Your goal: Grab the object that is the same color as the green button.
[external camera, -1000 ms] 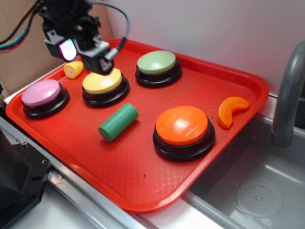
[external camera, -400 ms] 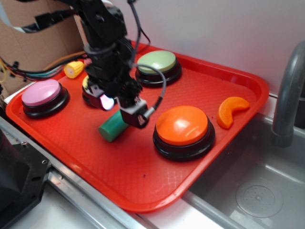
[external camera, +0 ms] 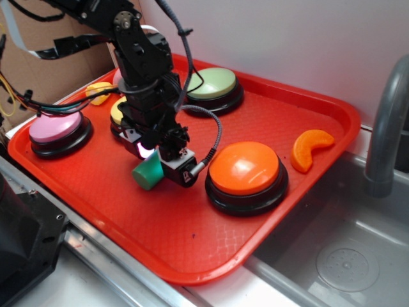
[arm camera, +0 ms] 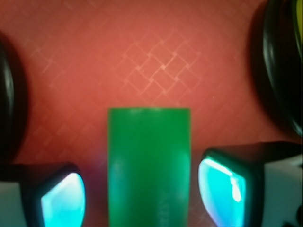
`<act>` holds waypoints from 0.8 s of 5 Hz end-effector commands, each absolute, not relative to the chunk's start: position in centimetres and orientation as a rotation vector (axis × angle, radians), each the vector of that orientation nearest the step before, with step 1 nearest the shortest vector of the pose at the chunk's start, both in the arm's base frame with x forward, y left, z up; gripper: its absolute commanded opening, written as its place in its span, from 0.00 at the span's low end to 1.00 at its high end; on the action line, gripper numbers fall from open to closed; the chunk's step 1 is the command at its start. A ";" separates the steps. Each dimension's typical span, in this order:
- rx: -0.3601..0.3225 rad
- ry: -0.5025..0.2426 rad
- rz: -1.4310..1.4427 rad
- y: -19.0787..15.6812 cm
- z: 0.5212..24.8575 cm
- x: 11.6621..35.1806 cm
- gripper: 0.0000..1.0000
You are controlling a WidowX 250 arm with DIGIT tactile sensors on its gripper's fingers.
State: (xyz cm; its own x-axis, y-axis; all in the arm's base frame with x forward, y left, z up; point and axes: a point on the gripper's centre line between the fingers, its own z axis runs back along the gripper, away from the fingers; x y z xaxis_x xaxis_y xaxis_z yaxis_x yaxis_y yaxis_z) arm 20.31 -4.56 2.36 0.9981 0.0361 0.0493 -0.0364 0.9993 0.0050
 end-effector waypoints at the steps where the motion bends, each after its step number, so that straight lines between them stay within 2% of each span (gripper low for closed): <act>1: 0.005 -0.055 0.043 -4.7 2.7 20.7 0.00; 2: -0.036 -0.052 0.034 -4.7 2.5 20.7 0.00; 3: 0.004 -0.041 0.049 -4.7 2.8 20.8 0.00; 4: -0.045 -0.078 0.031 -4.5 6.0 20.9 0.00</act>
State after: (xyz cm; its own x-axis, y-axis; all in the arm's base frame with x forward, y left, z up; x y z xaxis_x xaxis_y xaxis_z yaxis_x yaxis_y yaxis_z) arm 20.02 -4.57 4.99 0.9990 0.0349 0.0272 -0.0340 0.9989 -0.0317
